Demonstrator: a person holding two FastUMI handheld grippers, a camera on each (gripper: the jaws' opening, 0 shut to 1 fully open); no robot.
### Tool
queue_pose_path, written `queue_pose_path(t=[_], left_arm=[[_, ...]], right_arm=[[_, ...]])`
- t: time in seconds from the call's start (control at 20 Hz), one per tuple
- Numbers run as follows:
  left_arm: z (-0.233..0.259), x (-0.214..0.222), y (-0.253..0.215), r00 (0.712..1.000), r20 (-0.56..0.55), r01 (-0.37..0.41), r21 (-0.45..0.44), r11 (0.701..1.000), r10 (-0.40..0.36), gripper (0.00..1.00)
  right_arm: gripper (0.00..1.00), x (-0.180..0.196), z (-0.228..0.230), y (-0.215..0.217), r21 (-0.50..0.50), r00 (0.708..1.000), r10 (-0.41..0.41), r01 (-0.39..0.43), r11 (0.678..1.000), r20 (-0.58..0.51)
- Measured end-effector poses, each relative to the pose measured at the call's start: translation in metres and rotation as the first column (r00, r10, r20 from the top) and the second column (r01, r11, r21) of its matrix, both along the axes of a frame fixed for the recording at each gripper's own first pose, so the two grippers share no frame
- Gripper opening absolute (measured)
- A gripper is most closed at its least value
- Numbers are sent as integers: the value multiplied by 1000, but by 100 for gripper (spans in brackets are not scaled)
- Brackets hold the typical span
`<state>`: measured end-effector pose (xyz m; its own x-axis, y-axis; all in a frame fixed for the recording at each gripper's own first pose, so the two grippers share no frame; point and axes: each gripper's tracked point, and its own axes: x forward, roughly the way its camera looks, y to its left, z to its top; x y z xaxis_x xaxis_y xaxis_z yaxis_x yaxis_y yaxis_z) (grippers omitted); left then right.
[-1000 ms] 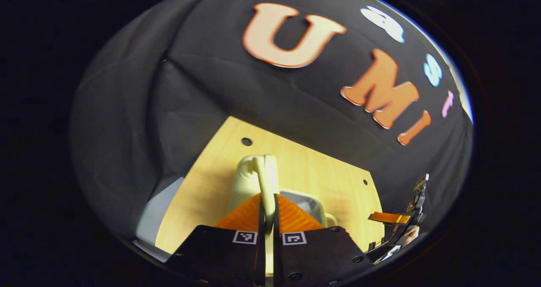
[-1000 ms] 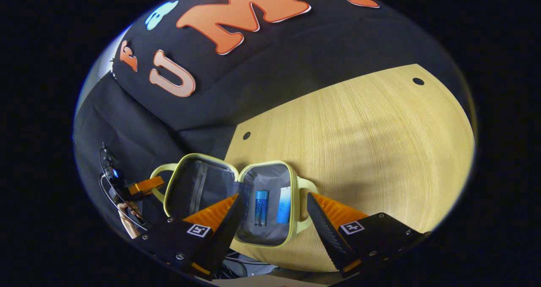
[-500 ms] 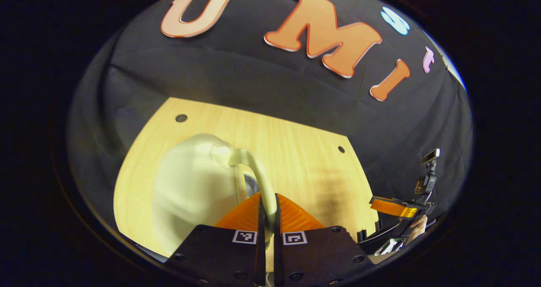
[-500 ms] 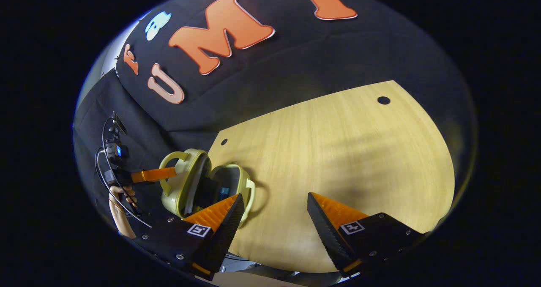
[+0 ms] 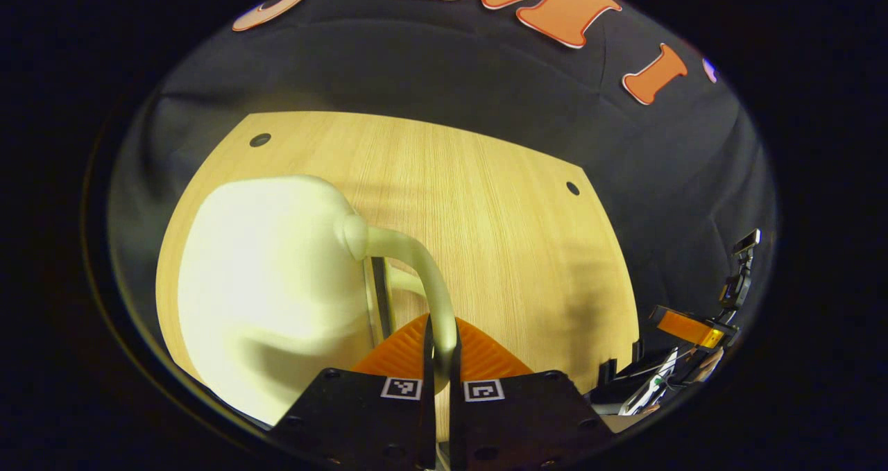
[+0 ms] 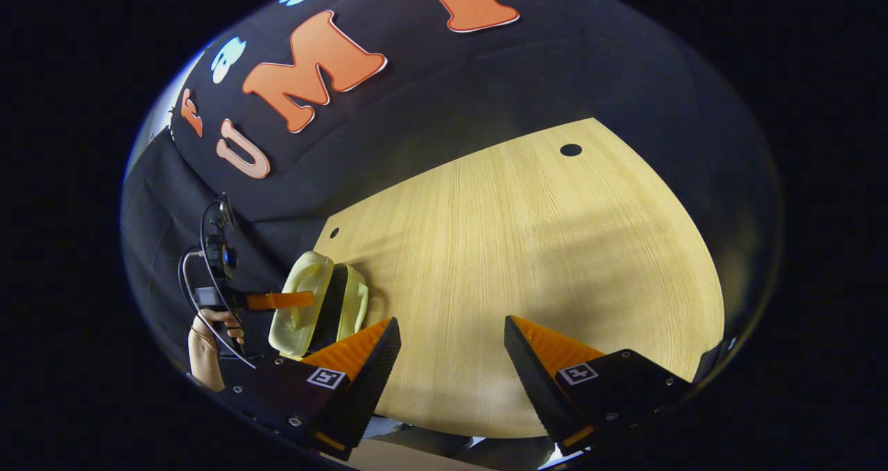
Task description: First open the suitcase, pack the skin care products into it, and then close the suitcase.
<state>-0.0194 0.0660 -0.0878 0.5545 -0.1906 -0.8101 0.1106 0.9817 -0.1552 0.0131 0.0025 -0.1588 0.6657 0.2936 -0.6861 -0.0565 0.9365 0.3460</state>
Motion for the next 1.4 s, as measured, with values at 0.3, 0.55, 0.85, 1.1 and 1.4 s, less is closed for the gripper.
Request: queue_pose_path(t=[0.3, 0.55, 0.85, 1.1, 1.4], left_arm=[[-53, -8, -6, 999, -47, 31, 117, 993, -26, 8], [-47, 0, -8, 1000, 3, -1, 195, 981, 0, 24], [39, 9, -12, 964, 265, -40, 124, 991, 6, 98], [166, -7, -13, 830, 558, 3, -27, 1000, 13, 95], [220, -39, 2, 671, 737, 67, 44, 997, -78, 95]], right_arm=[[96, -17, -11, -12, -19, 999, 19, -20, 1000, -38], [96, -12, -12, -6, -33, 999, 36, -37, 999, -36], [96, 3, 4, 29, -95, 997, 69, -64, 993, 45], [96, 25, 52, 67, -177, 967, 79, -35, 984, 243], [96, 29, 109, 90, -204, 869, 8, 107, 973, 495]])
